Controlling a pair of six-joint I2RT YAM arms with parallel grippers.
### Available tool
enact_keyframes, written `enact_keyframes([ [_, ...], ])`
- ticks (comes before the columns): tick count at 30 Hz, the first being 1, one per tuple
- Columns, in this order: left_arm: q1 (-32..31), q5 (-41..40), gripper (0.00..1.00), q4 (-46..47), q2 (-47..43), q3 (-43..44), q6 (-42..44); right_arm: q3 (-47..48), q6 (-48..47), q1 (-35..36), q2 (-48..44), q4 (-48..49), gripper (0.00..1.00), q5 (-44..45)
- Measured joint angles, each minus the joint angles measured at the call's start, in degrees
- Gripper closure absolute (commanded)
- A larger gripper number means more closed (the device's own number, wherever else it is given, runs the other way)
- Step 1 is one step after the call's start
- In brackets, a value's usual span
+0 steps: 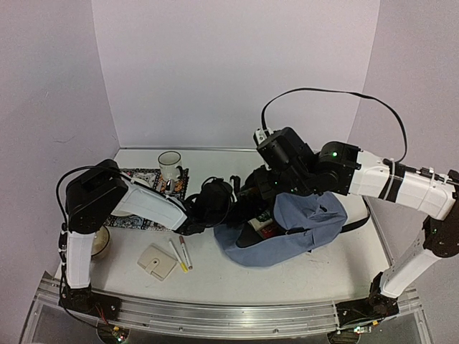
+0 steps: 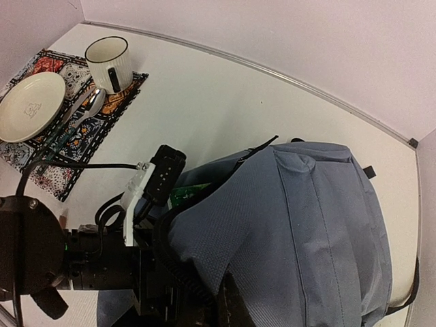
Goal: Pack the student bag
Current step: Place the book in the largest pocket of the bag.
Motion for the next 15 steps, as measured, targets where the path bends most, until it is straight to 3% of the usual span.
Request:
enact_keyframes([
  [4,-0.88,-3.66,0.11,-5.51,-2.76,0.03,5.56,-0.12,-0.02,0.0,0.02,0.09,1.0,0.19],
  [10,-1.74,-7.69,0.41,-12.25,-4.03,0.07,9.56,-0.32,0.01,0.01,0.0,0.36,1.0,0.19],
  [15,-1.86,-8.16,0.46,-16.79,-4.0,1.9,10.72,-0.35,0.02,0.02,0.0,0.43,1.0,0.19],
])
